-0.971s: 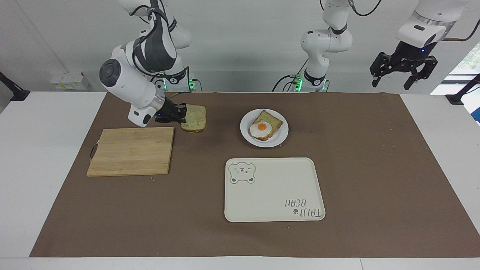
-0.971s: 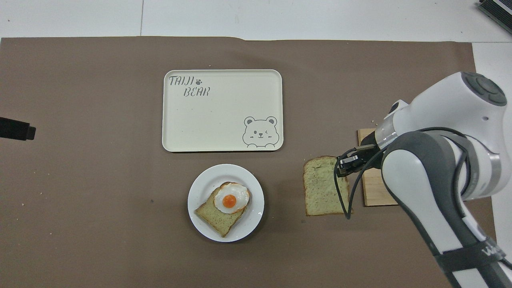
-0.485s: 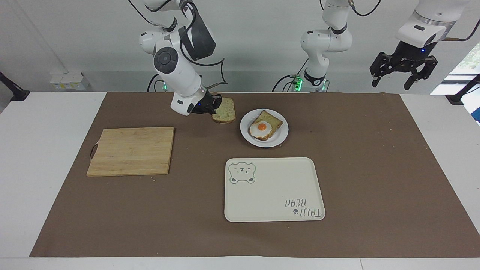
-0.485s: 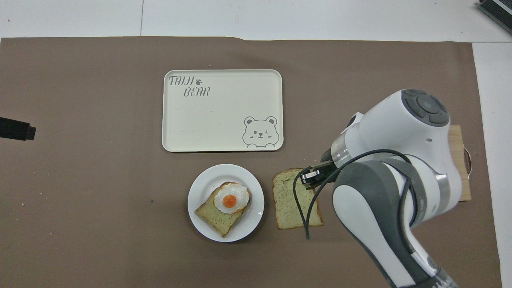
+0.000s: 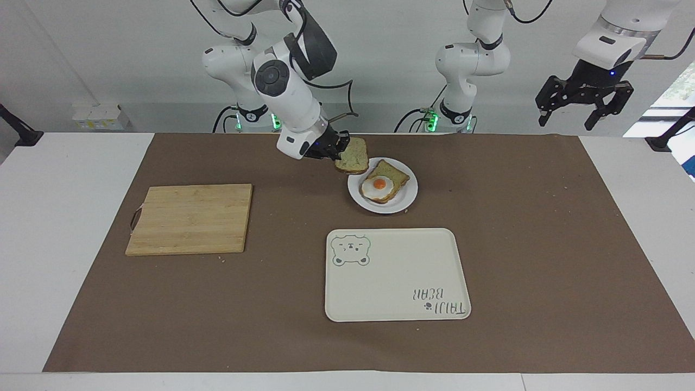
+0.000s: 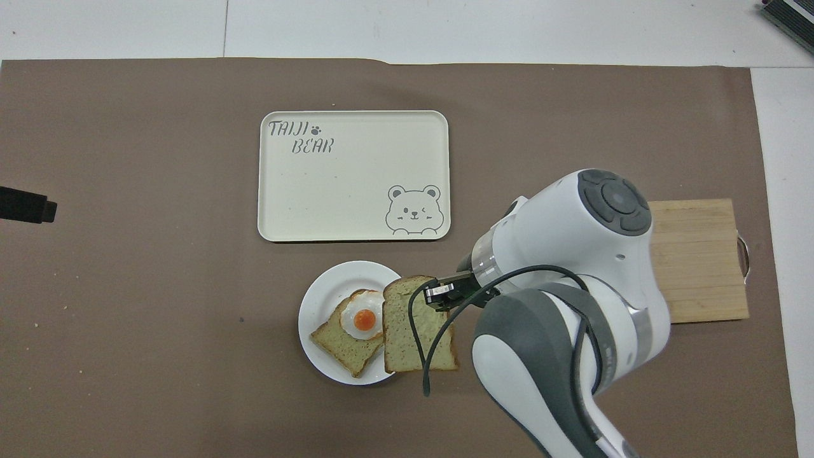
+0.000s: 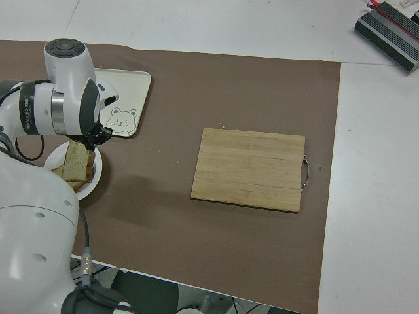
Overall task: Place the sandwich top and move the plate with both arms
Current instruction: 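Carry the bread slice with the right gripper toward the white plate, then lower the bread onto the egg slice and open the right gripper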
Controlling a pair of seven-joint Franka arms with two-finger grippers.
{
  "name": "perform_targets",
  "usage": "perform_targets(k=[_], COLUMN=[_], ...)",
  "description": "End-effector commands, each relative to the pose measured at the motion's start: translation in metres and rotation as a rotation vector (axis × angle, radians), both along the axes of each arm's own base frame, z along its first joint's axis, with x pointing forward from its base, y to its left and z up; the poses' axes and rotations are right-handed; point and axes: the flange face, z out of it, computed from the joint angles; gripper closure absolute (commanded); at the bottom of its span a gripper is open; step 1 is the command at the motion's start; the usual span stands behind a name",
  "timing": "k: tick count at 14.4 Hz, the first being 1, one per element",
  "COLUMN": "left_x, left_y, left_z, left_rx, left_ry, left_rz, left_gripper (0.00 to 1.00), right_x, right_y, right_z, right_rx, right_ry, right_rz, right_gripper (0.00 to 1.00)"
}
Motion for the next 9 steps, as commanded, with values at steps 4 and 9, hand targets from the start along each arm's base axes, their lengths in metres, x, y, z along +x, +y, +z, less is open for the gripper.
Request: perform_targets(k=[4,9], left_x=[-0.005,-0.005], left_y=[0.003,0.003], left_z=[0.004,0.005], left_rx=[0.006,0.006], left_ry=[0.003,0.001], left_rz=[0.011,0.011], left_gripper=[0.00,0.00], right_x=[-0.011,-0.011], right_y=[0.055,0.078], right_z=[-0.035,-0.060], right_rx=[0.010,0.008], right_ry=[-0.027,-0.067], right_rz=[-0.032,-0.022], right_gripper=[1.00,1.00])
